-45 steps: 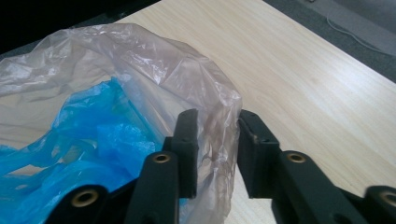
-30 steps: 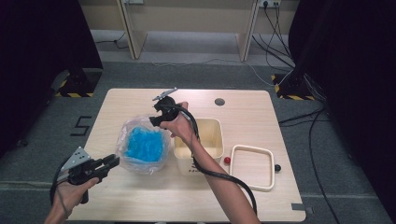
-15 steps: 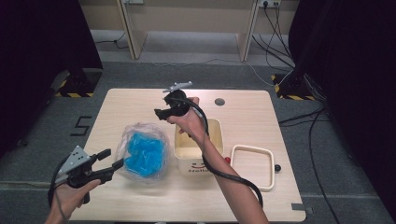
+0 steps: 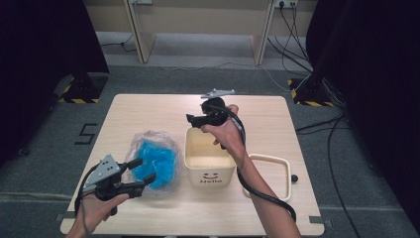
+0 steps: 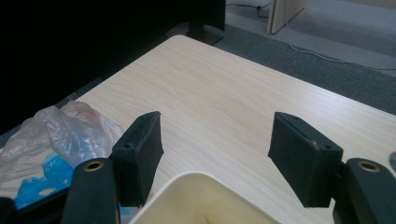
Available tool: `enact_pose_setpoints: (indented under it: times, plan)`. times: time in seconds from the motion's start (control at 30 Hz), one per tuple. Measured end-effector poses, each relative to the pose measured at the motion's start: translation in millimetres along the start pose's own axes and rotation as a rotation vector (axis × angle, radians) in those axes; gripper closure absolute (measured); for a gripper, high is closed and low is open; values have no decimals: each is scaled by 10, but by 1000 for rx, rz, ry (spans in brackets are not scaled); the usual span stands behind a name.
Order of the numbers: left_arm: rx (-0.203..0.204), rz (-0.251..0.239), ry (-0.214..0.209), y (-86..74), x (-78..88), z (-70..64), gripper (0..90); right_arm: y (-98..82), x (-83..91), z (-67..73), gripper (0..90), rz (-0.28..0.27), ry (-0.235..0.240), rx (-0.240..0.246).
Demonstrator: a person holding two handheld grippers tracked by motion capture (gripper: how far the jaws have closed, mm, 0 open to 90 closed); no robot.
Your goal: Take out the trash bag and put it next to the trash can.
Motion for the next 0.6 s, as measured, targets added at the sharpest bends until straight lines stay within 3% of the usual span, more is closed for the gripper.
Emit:
enact_pose_setpoints:
  times: [0.3,0.6]
  plan:
    - [-21,21,-74,27,-195,-250,280,-133,288,-252,344,-30,-35,-45]
    - [-31,38,-140,17,-326,-474,280,-274,525,-411,341,-52,-56,-71]
Point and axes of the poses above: each handheld gripper's, and its own axes: x roughly backward along the jaws, y roughly out of its top, z roughly to its left, the point moved 2 cm from there along -x, roughly forward along the jaws, and after that the axes turned 5 degrees about y, right-handed, at the moved point
